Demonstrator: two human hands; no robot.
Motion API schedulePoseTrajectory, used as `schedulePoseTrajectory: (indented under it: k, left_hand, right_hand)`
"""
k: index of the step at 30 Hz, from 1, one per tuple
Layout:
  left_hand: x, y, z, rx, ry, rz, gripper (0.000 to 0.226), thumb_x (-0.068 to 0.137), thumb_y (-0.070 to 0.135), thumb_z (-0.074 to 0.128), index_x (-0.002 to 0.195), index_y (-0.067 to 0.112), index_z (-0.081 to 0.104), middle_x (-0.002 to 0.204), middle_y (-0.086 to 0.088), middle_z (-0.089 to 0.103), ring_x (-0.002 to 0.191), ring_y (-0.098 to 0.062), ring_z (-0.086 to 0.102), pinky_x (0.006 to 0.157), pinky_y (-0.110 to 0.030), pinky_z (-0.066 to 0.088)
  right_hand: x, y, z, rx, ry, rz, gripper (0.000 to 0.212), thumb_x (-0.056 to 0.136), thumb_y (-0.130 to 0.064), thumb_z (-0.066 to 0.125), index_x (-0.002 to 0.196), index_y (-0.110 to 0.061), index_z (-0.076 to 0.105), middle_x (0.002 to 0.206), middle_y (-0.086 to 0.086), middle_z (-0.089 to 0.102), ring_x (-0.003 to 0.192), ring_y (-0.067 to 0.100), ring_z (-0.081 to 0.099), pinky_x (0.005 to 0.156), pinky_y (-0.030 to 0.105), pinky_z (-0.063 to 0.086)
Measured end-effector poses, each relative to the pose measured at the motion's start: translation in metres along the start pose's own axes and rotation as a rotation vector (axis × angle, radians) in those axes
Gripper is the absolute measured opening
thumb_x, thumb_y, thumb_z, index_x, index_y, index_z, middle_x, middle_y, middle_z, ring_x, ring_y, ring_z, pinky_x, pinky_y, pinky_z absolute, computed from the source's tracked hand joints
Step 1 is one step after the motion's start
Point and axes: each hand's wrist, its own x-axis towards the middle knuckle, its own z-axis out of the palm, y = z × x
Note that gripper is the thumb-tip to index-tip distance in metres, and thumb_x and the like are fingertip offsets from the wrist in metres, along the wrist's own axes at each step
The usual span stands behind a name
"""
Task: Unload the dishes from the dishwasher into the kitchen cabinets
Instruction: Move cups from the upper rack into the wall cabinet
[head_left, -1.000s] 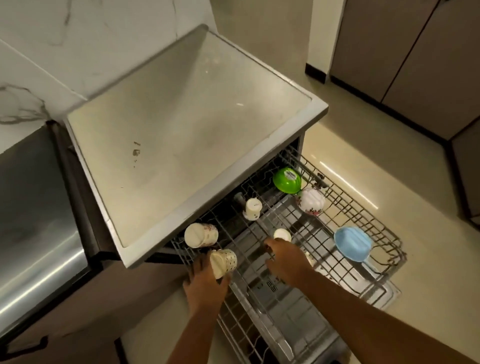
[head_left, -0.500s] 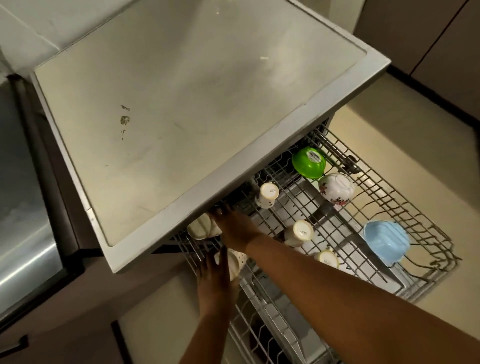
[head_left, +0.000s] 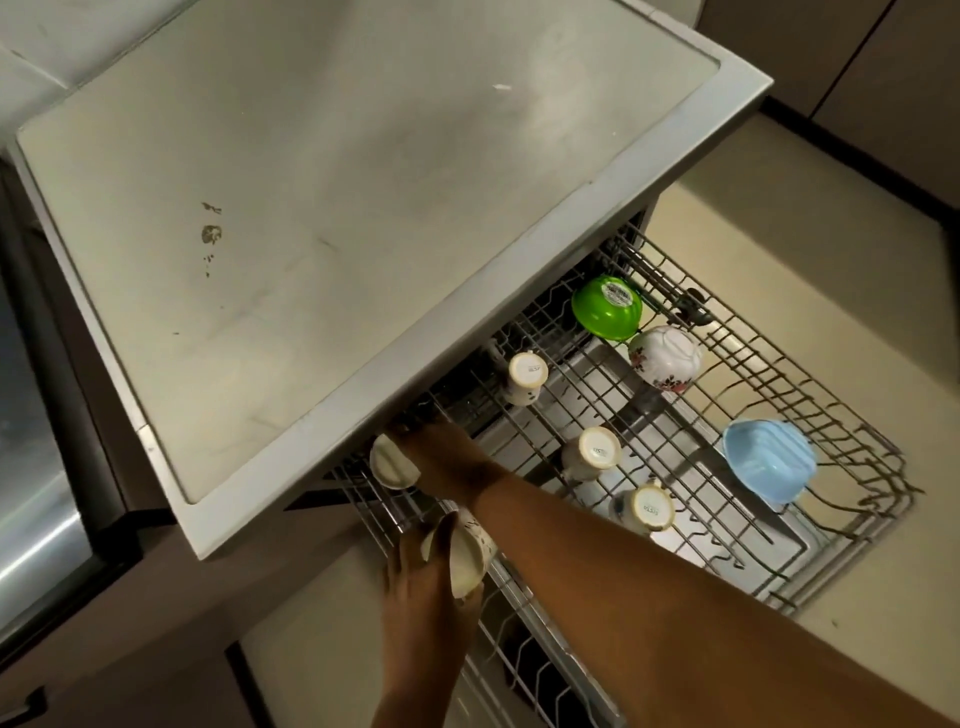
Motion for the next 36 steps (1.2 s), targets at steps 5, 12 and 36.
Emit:
schedulePoseTrajectory:
  k: [5, 12, 36]
  left_hand:
    - [-0.009, 0.024, -0.014, -0.051, -0.003, -0.076, 0.082, 0.057, 0.045, 0.085, 0.130, 0.031, 0.049, 0.116, 0.001, 0.050, 0.102, -0.024, 0.057, 0.079, -0.037, 0.048]
    - [-0.026, 0.075, -0.046, -0.268, -0.044, -0.171, 0.068, 0.069, 0.037, 0.082, 0.127, 0.033, 0.046, 0.111, 0.006, 0.027, 0.090, -0.027, 0.060, 0.068, -0.033, 0.050]
    - [-0.204, 0.073, -0.209, -0.165, 0.339, 0.019, 0.084, 0.062, 0.071, 0.066, 0.137, 0.039, 0.045, 0.114, 0.007, 0.042, 0.101, -0.012, 0.051, 0.085, -0.038, 0.042]
  right_hand:
    - [-0.061, 0.011, -0.027, 0.086, 0.098, 0.138, 0.090, 0.071, -0.027, 0.083, 0.146, -0.022, 0.034, 0.142, 0.012, 0.044, 0.122, 0.036, 0.052, 0.086, 0.050, 0.055]
    - [-0.187, 0.041, -0.079, 0.255, 0.455, 0.386, 0.092, 0.061, -0.045, 0.086, 0.139, -0.024, 0.041, 0.129, 0.005, 0.045, 0.106, 0.026, 0.057, 0.077, 0.041, 0.056]
    - [-0.345, -0.122, -0.148, 0.246, 0.480, 0.148, 0.087, 0.056, -0.053, 0.083, 0.132, -0.033, 0.045, 0.123, -0.008, 0.052, 0.110, 0.012, 0.054, 0.085, 0.035, 0.052]
